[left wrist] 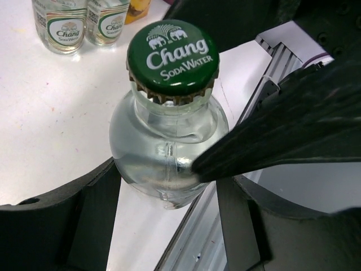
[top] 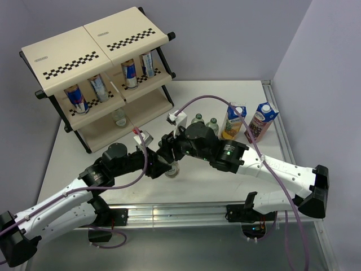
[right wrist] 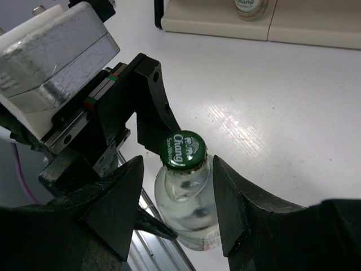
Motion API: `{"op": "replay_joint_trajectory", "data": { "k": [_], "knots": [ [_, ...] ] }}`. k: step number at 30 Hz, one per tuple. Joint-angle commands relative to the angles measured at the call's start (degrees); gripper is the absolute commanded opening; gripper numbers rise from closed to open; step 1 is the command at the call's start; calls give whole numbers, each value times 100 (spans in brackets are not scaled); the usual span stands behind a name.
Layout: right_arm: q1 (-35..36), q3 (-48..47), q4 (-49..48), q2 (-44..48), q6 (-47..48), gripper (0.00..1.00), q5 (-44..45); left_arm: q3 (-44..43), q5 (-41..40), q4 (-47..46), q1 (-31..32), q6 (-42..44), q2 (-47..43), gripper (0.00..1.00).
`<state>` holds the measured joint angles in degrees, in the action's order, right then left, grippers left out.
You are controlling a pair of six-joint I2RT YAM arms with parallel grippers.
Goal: Place and organize the beverage onto the shelf
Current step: Adjust the drink.
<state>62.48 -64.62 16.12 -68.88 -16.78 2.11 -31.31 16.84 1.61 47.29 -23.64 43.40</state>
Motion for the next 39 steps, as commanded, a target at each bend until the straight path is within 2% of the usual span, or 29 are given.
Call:
{"op": "replay_joint_trajectory", "data": {
  "k": [1,4,7,9,10,11,12,14,17,18,21,24,28,33,36,37,38,39],
  "knots": [
    [-8,-358,-74,-134,148,59,70,-341,284,-1110,-9,-62,-104,0],
    [1,-525,32,-345,236,59,281,-367,337,-1066,0,-62,-77,0],
    [1,-525,-21,-433,297,53,387,-367,355,-1040,-9,-44,-60,0],
    [1,-517,-108,-442,333,40,352,-393,346,-1013,0,-44,-33,1],
    [10,-508,-144,-424,350,20,325,-411,233,-978,-9,-44,-24,0],
    [10,-499,-162,-407,368,8,282,-463,128,-891,-9,-79,11,0],
    [10,-508,-197,-389,359,0,229,-490,22,-838,-9,-97,37,0],
    [28,-464,-310,-258,289,0,228,-569,-224,-750,-9,-132,107,0],
    [80,-236,-732,49,17,0,343,-526,-287,-819,-9,-167,116,27],
    [80,-140,-916,129,-62,0,351,-508,-287,-898,-9,-176,116,45],
    [80,-7,-1171,357,-343,0,492,-402,-296,-1082,-9,-229,81,66],
    [80,-6,-1260,437,-554,0,571,-280,-330,-1267,0,-290,46,64],
    [80,-147,-1172,323,-651,0,422,-95,-445,-1715,0,-361,-103,68],
    [80,-139,-1287,331,-757,0,246,362,-576,-2208,-9,-396,-402,86],
    [80,-182,-1322,323,-748,0,202,415,-656,-2226,-9,-405,-411,87],
    [80,-191,-1322,331,-722,0,211,424,-577,-2226,-9,-396,-385,85],
    [80,-191,-1331,332,-704,0,237,424,-559,-2217,0,-361,-359,78],
    [80,-200,-1339,340,-678,0,255,433,-550,-2200,0,-369,-350,78]
  ]
}}
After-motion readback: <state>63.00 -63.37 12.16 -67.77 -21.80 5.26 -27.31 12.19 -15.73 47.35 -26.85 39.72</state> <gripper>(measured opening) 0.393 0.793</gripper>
